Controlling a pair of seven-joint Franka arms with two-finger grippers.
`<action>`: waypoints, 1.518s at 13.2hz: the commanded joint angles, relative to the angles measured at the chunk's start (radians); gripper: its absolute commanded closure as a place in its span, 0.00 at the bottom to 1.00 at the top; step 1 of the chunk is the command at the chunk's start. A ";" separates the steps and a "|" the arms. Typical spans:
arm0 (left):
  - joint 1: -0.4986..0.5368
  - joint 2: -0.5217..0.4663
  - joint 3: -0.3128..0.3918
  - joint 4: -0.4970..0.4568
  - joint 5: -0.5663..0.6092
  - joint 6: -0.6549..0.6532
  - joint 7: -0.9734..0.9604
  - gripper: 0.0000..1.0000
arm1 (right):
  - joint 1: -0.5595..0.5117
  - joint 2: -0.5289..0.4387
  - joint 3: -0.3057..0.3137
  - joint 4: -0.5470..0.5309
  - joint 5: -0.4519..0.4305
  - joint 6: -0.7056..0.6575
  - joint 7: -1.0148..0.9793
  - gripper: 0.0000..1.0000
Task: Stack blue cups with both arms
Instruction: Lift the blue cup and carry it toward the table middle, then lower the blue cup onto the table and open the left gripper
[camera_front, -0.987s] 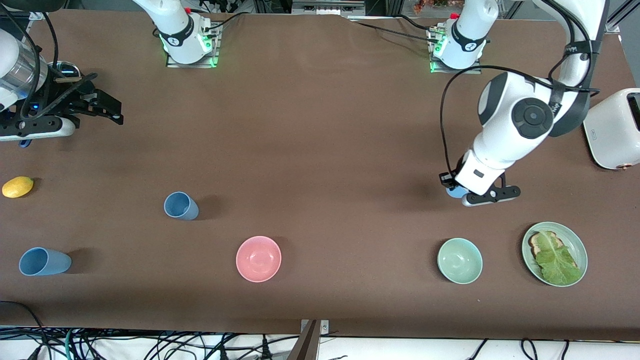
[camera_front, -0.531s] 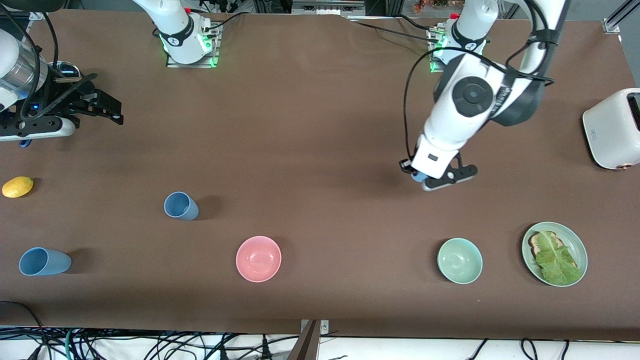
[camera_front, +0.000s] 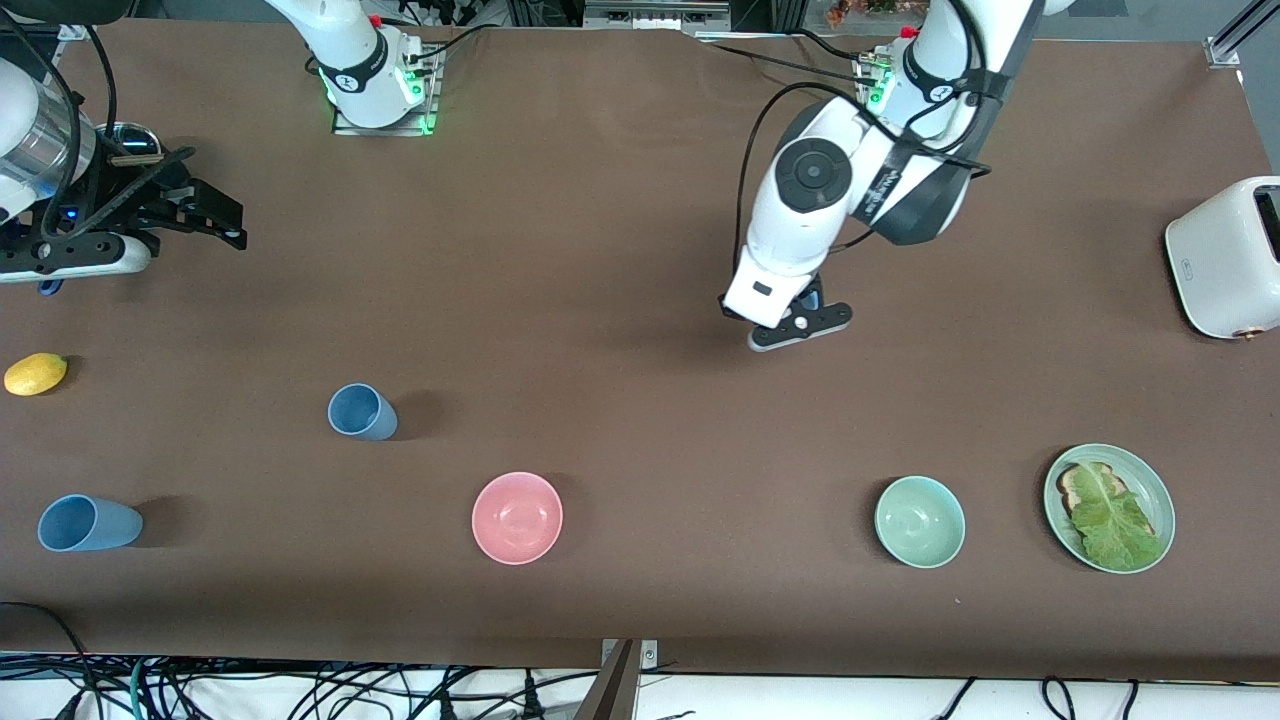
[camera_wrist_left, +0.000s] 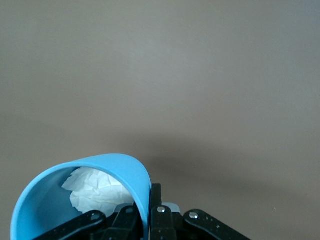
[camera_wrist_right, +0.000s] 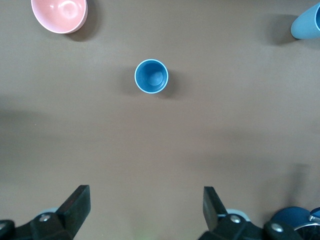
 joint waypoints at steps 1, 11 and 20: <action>-0.023 0.095 -0.018 0.104 0.015 -0.007 0.023 1.00 | 0.001 -0.008 -0.004 -0.010 0.003 0.007 -0.015 0.00; -0.069 0.341 -0.029 0.337 0.009 0.024 0.097 1.00 | 0.001 -0.007 -0.005 -0.012 0.003 0.010 -0.015 0.00; -0.074 0.401 -0.027 0.345 0.007 0.089 0.092 1.00 | 0.001 -0.007 -0.005 -0.013 0.003 0.010 -0.015 0.00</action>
